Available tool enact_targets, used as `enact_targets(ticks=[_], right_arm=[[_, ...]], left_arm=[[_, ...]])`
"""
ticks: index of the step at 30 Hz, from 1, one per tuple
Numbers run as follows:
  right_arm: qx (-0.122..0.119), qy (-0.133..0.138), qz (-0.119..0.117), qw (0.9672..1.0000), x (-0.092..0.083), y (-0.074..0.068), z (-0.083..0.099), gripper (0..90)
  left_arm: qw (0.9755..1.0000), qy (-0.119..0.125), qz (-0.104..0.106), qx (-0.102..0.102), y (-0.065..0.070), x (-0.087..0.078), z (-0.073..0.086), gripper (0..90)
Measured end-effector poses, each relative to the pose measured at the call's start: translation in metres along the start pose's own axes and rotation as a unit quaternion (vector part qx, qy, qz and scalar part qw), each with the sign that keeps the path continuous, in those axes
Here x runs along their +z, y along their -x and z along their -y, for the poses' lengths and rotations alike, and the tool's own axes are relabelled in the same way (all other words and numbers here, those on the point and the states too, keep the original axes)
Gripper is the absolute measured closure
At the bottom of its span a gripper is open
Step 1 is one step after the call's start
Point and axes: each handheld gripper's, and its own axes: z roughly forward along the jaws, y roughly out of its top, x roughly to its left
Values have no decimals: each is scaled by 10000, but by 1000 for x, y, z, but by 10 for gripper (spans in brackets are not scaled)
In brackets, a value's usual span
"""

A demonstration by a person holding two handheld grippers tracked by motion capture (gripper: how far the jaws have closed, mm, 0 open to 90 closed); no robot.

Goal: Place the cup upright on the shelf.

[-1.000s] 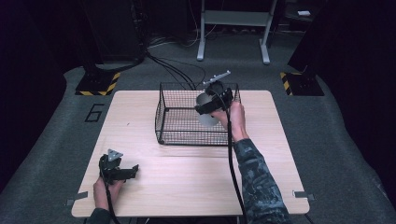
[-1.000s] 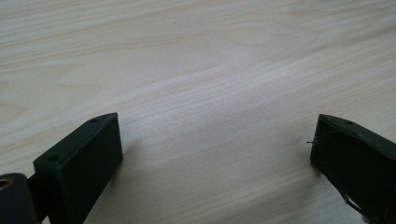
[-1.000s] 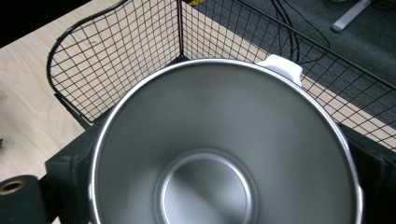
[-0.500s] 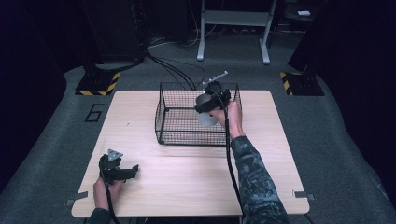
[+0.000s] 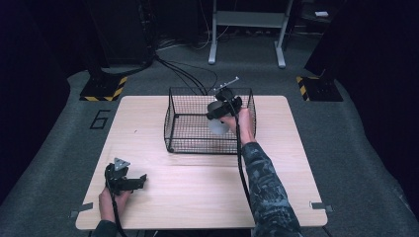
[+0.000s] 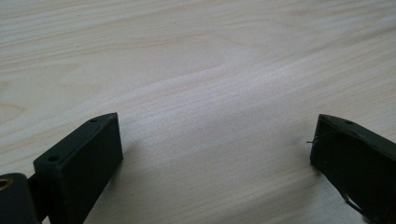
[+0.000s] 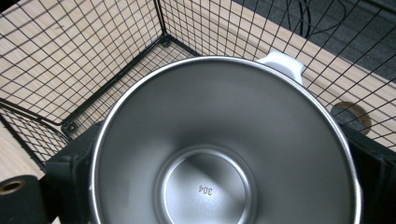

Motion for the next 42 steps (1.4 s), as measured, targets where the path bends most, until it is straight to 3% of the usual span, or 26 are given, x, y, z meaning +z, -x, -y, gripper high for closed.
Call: enact_targets(ticks=[14, 18, 27, 32, 35, 42], right_arm=[[98, -180, -160, 9997, 23, 2, 4, 55], [32, -264, -134, 9996, 29, 3, 4, 55], [148, -410, -68, 9990, 42, 2, 6, 55], [181, -515, -153, 9984, 50, 5, 10, 55], [171, -573, -174, 9981, 55, 5, 13, 55], [229, -597, -123, 9979, 60, 8, 15, 55]], left_arm=[[10000, -1, 0, -1, 0, 0, 0, 22], [10000, -3, -1, 5, 0, 0, 0, 22], [10000, -4, 3, -8, 0, 0, 0, 23], [9999, -74, 4, 86, -1, -1, 0, 22], [10000, 3, -1, -4, 0, 0, 0, 22], [10000, 1, 2, 1, 0, 0, 0, 22]])
